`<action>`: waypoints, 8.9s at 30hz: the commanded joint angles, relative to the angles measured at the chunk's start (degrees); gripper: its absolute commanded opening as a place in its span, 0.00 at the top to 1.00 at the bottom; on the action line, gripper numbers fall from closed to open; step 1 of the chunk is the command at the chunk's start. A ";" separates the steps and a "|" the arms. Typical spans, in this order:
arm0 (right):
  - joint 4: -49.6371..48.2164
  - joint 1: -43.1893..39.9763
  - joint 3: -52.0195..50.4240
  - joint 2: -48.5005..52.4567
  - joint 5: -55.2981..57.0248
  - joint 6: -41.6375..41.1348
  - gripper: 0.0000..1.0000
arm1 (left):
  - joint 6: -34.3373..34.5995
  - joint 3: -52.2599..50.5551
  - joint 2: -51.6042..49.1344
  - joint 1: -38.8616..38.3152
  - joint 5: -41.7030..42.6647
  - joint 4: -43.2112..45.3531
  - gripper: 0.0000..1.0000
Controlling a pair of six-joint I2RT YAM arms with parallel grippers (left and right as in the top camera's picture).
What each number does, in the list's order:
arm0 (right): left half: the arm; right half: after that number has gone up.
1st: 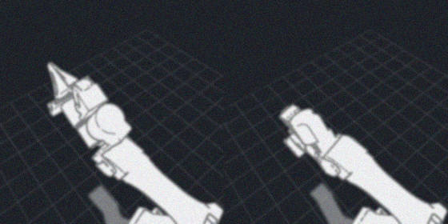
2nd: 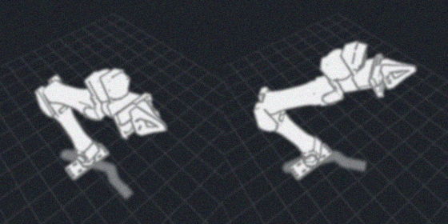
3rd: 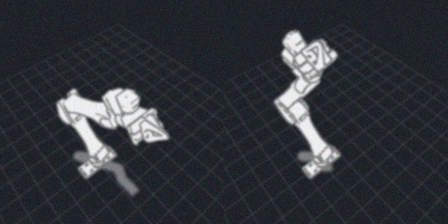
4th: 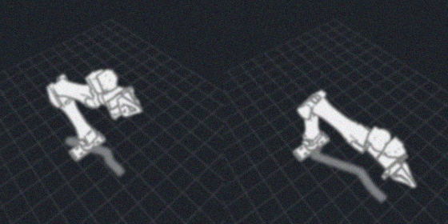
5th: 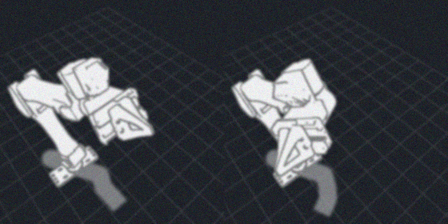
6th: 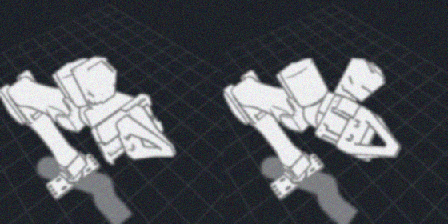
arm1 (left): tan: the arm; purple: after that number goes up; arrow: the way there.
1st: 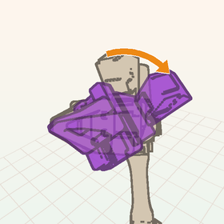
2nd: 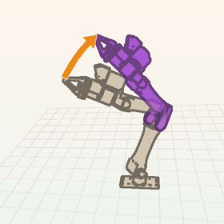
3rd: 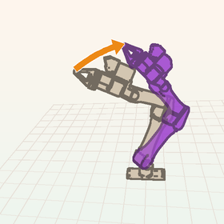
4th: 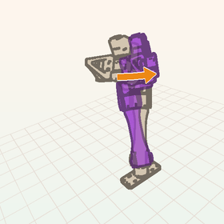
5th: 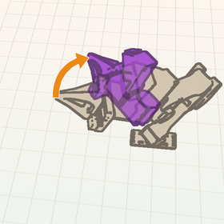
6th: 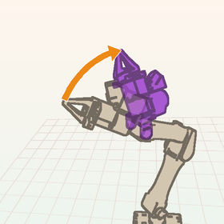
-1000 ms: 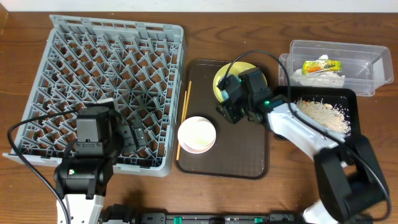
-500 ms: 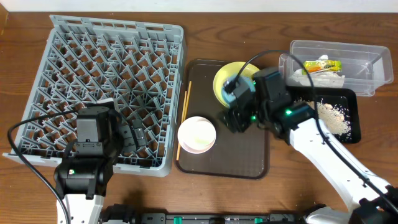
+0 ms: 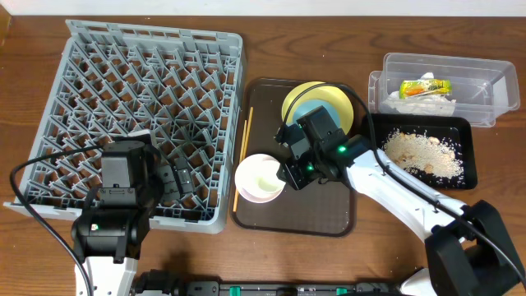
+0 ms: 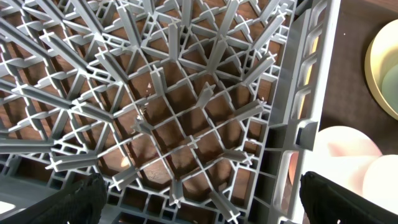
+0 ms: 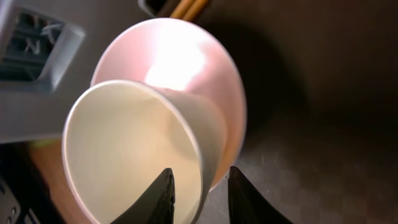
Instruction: Sort waste into correct bins and load items into the dishwasher
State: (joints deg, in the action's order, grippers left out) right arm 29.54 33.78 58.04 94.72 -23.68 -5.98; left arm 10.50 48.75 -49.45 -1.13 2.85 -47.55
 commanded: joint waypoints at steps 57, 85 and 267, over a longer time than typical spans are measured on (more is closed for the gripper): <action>-26.01 -15.89 6.40 -9.07 -43.47 -17.81 0.99 | 39.85 1.18 -25.07 -11.04 70.71 71.73 0.06; -24.11 -15.89 6.40 -9.07 -43.89 -17.77 0.92 | 37.99 1.18 -25.09 -12.46 70.66 74.23 0.51; 25.57 -32.72 10.97 -15.34 10.38 2.80 0.31 | 1.92 16.52 -16.81 -6.29 6.40 -2.73 0.51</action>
State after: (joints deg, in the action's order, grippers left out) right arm 54.52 3.42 67.83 79.81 -17.02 -0.99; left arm 14.22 64.34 -66.63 -2.35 4.38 -51.79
